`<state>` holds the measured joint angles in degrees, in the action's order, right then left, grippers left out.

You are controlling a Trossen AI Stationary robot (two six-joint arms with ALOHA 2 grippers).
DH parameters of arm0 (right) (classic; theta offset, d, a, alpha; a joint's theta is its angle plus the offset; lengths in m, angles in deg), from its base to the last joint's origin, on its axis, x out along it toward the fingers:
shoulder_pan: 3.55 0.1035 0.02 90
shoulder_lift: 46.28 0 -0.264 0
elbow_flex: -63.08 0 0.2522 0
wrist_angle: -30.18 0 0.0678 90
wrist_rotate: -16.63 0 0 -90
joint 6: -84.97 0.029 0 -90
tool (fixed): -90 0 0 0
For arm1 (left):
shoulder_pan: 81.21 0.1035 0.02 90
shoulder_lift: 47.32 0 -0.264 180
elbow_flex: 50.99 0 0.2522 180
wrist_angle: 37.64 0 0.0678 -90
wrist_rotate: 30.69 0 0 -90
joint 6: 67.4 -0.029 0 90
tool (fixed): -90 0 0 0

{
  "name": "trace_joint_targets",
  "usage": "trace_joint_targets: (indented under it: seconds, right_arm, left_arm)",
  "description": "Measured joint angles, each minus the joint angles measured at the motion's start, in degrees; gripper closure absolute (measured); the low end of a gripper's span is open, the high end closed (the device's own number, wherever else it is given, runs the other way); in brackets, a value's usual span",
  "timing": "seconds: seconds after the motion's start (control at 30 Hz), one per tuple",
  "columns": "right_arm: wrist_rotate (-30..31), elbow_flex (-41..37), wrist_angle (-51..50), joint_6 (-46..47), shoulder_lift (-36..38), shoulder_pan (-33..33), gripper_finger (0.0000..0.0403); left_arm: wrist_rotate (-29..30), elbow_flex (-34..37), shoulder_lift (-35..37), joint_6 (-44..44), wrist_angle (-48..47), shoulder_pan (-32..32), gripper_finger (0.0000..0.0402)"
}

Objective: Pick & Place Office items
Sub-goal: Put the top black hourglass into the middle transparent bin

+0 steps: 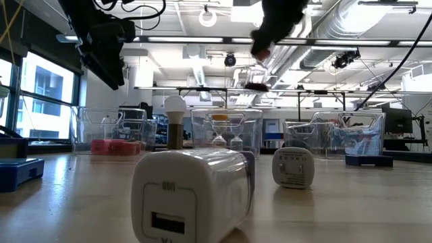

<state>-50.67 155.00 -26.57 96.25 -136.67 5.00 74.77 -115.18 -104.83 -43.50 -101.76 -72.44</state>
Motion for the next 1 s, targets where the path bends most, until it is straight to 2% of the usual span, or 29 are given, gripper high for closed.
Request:
trace_joint_targets:
  seconds: [0.13,0.27,0.57,0.7,1.0]
  right_arm:
    - [-0.15,2.84,-0.32,-4.11,1.15,-5.6,0.0212]
    - [-1.14,4.14,4.45,-9.21,1.25,-11.27,0.0212]
    - [-11.01,4.51,6.43,-9.63,-0.74,-25.04,0.0212]
    - [-15.94,4.51,7.71,-9.41,-3.34,-28.67,0.0212]
    - [-18.42,4.51,8.83,-9.46,-10.96,-31.16,0.0212]
  left_arm:
    - [0.0,0.0,0.0,0.0,0.07,-0.01,0.014]
    - [0.0,0.0,-0.02,0.14,0.2,-0.01,0.014]
    - [-0.01,0.0,-0.02,-0.23,0.2,-0.01,0.014]
    - [-0.02,0.0,-0.02,-0.5,0.2,-0.01,0.014]
    - [-0.01,0.0,-0.02,-0.52,0.2,-0.01,0.014]
